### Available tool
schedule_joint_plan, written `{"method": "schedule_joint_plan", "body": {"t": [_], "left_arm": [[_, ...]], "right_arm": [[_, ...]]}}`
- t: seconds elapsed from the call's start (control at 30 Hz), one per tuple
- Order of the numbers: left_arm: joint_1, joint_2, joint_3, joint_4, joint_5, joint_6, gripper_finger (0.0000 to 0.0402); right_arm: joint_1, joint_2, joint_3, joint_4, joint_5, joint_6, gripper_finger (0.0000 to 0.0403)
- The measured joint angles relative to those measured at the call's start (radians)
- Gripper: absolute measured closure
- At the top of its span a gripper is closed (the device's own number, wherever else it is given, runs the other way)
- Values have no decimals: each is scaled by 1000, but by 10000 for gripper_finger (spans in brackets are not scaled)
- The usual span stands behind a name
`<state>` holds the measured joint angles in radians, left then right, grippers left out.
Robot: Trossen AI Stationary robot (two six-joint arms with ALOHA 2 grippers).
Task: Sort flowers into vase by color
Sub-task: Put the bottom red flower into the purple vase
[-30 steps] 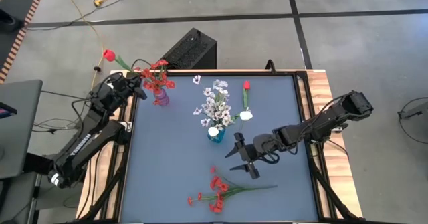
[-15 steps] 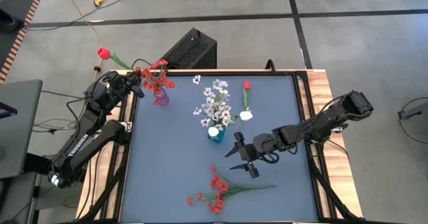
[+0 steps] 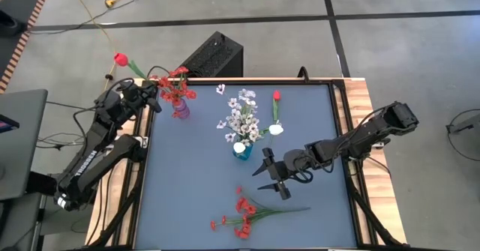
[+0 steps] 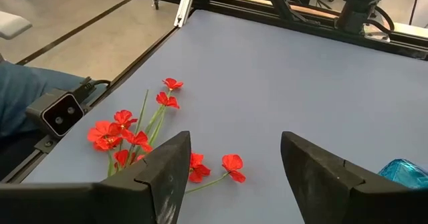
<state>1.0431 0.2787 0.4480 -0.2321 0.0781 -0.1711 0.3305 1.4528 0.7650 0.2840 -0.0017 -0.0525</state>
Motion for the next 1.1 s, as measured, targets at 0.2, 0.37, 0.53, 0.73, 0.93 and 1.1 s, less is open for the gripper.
{"method": "schedule_joint_plan", "body": {"t": [0.2, 0.37, 0.53, 0.73, 0.93, 1.1], "left_arm": [[0, 0, 0, -4, -4, -2, 401], [0, 0, -14, 8, -5, 1, 401], [-2, 3, -73, 50, -4, -14, 401], [-2, 3, -114, 67, 1, -12, 401], [-2, 3, -161, 65, 33, -6, 401], [-3, 3, -163, 57, 42, 2, 401]], "right_arm": [[0, 0, 0, 0, 0, 0, 145], [0, 0, 0, 0, 0, 0, 145], [0, 0, 0, 0, 0, 0, 145], [0, 0, 0, 0, -1, 0, 145], [-6, 0, 0, 0, -1, 0, 145], [-12, 0, 0, 1, -1, 0, 145]]}}
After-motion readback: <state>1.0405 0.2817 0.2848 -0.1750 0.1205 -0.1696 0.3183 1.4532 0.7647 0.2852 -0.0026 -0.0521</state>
